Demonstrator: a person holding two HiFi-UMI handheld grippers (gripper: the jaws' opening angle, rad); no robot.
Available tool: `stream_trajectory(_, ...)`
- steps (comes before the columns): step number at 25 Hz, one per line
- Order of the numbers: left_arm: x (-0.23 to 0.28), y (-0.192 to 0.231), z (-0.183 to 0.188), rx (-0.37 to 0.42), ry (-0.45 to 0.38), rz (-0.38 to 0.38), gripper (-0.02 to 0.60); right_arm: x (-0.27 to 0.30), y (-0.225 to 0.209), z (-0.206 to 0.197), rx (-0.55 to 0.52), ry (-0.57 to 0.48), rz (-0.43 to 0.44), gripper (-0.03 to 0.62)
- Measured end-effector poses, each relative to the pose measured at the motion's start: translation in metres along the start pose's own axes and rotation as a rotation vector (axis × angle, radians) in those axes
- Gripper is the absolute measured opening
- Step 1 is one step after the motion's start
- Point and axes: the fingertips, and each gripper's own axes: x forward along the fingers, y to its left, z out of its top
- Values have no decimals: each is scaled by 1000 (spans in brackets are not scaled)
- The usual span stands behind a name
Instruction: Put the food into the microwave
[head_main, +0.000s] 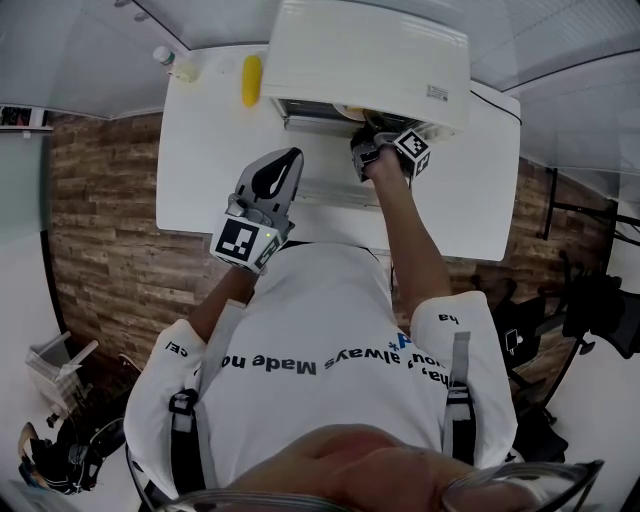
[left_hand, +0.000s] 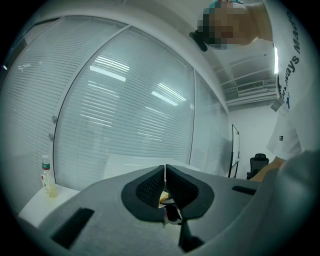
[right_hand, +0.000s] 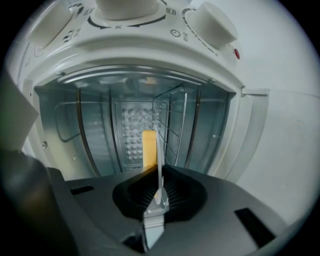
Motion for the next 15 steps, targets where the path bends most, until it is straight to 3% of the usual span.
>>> stream_trajectory(15, -6, 7, 2, -2, -8, 17, 16, 9, -1, 6, 34, -33, 11, 20)
